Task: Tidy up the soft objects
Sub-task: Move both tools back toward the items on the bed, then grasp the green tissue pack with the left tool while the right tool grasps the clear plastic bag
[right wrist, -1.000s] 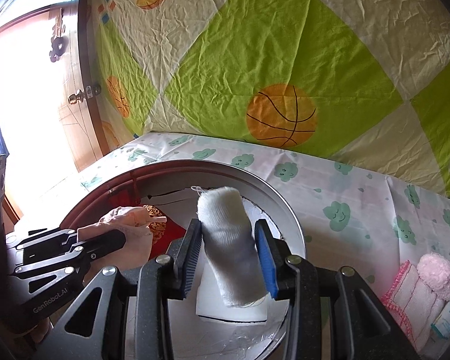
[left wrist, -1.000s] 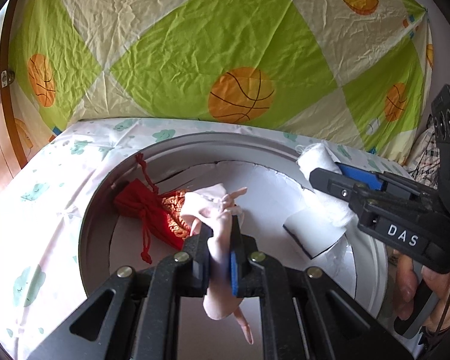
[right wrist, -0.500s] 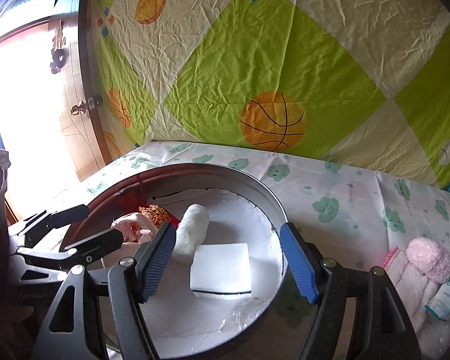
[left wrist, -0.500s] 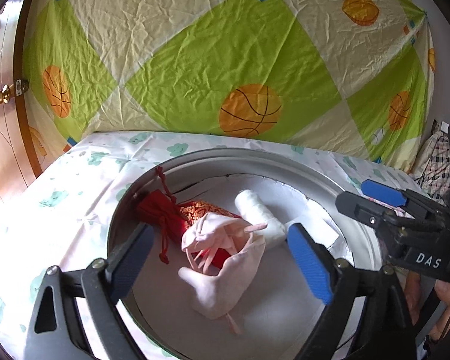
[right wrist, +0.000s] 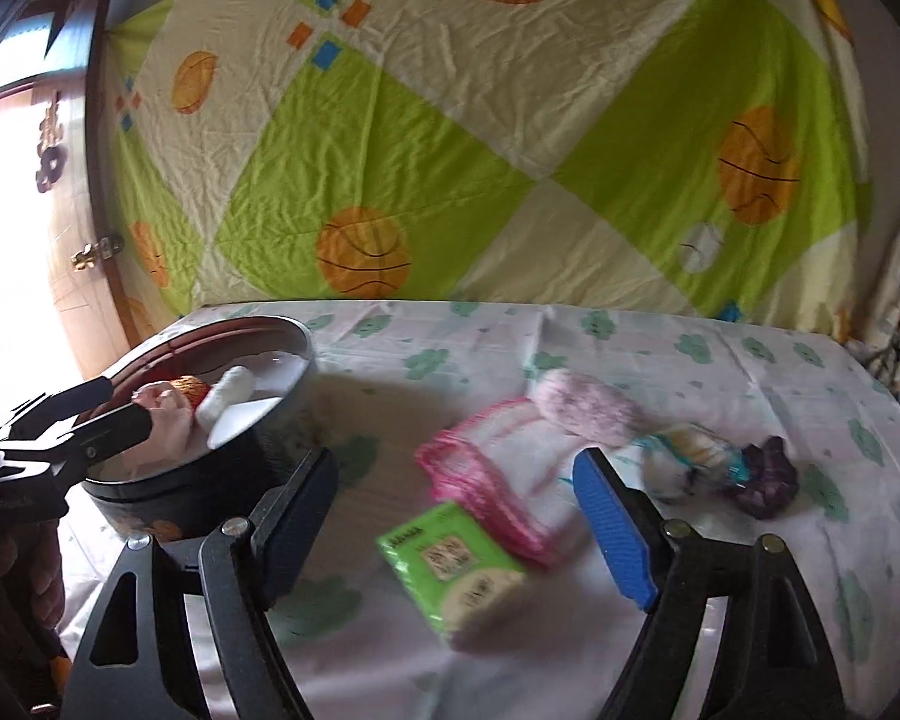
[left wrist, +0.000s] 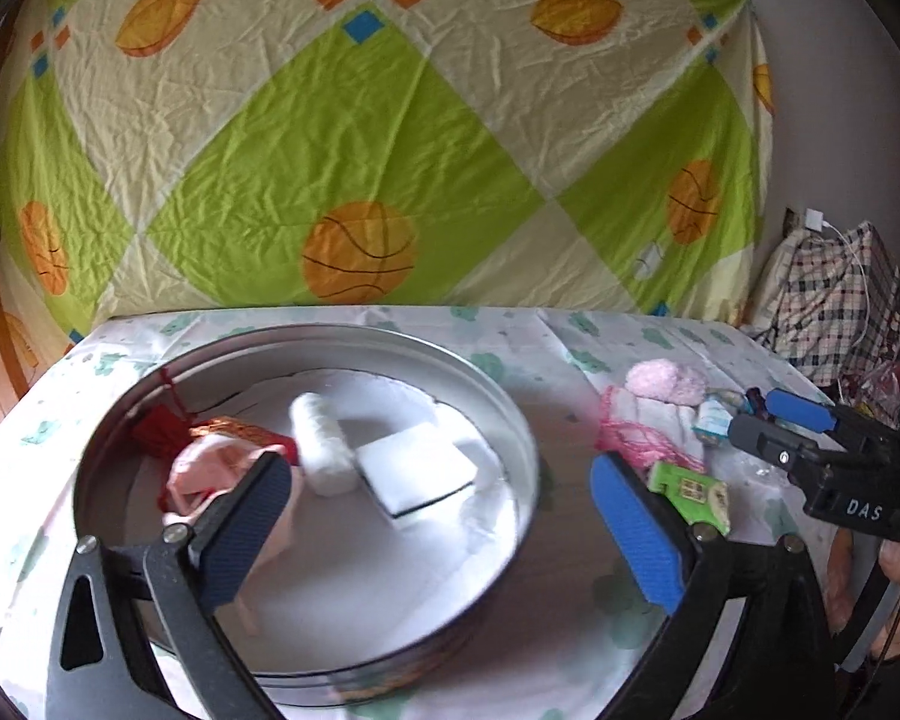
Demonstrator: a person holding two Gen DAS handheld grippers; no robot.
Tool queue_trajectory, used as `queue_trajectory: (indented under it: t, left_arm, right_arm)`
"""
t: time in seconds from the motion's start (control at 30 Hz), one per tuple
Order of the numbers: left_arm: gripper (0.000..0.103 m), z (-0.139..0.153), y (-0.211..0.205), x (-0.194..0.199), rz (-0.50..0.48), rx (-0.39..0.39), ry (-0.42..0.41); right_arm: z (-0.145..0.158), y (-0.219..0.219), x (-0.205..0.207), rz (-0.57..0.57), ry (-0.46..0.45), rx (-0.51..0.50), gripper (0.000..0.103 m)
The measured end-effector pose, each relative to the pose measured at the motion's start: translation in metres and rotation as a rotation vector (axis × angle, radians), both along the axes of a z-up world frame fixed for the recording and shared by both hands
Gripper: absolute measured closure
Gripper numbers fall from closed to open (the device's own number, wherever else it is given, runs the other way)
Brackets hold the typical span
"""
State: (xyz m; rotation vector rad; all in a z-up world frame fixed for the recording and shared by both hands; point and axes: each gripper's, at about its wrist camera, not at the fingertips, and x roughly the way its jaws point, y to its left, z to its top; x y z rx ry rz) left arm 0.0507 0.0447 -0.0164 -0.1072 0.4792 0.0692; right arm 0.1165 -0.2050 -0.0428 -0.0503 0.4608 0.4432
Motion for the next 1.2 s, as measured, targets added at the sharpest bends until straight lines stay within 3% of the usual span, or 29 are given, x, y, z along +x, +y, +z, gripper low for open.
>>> queue_trajectory:
  t: [0.3, 0.5, 0.77, 0.87, 1.0, 1.07, 1.2]
  left_arm:
    - [0.001, -0.017, -0.097, 0.034, -0.181, 0.043, 0.093]
    - [0.001, -0.037, -0.136, 0.060, -0.261, 0.051, 0.190]
    - [0.001, -0.057, -0.164, 0.088, -0.350, 0.079, 0.339]
    - [0.008, -0.060, -0.166, 0.095, -0.365, 0.078, 0.358]
    - [0.034, -0.063, -0.163, 0.107, -0.385, 0.034, 0.390]
    - [0.034, -0.066, -0.163, 0.112, -0.396, 0.017, 0.415]
    - [0.035, -0.063, -0.162, 0.110, -0.387, 0.016, 0.400]
  right_arm:
    - [-0.013, -0.084, 0.009, -0.178, 0.034, 0.031, 0.019]
    - [-0.018, -0.103, 0.015, -0.219, 0.086, 0.033, 0.017]
    - [-0.035, -0.090, 0.043, -0.231, 0.216, -0.060, 0.017]
    - [-0.037, -0.087, 0.052, -0.248, 0.228, -0.084, 0.017]
    - [-0.046, -0.085, 0.071, -0.256, 0.303, -0.085, 0.017]
    - [-0.050, -0.085, 0.076, -0.257, 0.331, -0.084, 0.017]
    - [-0.056, -0.085, 0.082, -0.257, 0.373, -0.094, 0.032]
